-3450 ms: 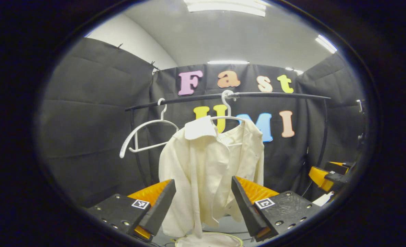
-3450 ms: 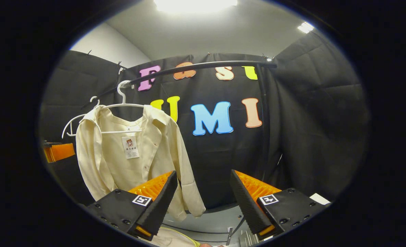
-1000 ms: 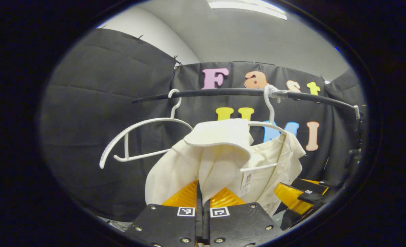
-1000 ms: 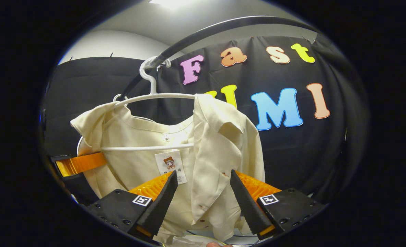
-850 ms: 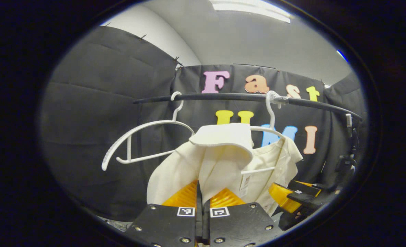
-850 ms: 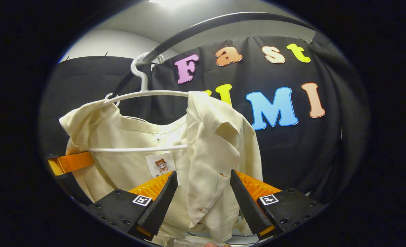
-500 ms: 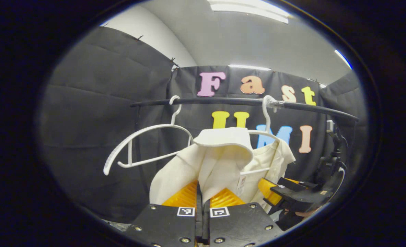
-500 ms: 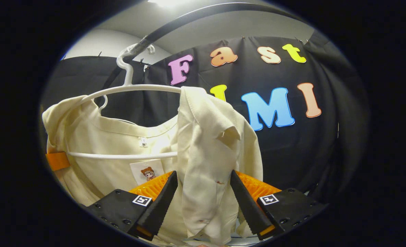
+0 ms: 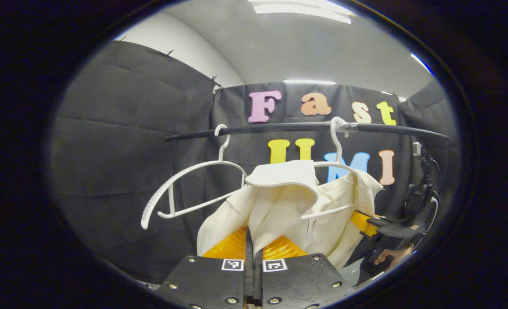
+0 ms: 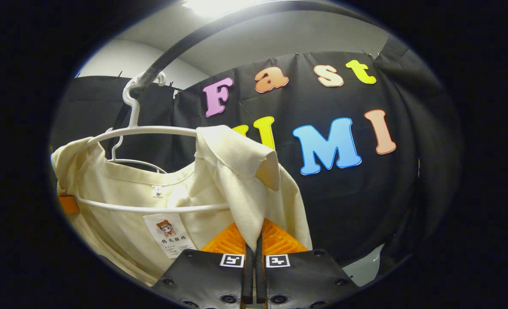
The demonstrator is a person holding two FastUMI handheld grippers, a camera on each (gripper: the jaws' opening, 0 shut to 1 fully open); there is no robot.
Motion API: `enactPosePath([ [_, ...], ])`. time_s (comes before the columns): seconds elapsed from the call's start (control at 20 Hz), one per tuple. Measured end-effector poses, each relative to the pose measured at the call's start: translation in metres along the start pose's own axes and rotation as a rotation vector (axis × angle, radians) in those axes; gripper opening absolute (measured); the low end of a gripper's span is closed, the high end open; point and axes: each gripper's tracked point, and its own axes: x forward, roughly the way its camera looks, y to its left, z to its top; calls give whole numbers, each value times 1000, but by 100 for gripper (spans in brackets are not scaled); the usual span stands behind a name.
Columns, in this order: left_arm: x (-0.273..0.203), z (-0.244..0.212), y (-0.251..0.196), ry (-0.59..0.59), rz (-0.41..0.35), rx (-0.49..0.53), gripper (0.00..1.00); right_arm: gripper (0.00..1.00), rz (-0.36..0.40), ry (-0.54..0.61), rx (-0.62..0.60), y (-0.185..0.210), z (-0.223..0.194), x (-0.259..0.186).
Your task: Grasp the clothes on the hanger with both hands and then place them into the laundry hamper below.
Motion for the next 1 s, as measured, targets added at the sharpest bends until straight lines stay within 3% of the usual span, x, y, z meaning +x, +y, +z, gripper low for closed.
enactPosePath([
  [0.3, -6, 11, 10, -21, 12, -8, 1, 4, -94, -106, -107, -46, 49, 11],
  [1.0, 19, 18, 84, -59, 67, -59, 0, 4, -227, -193, -188, -107, 82, 34],
])
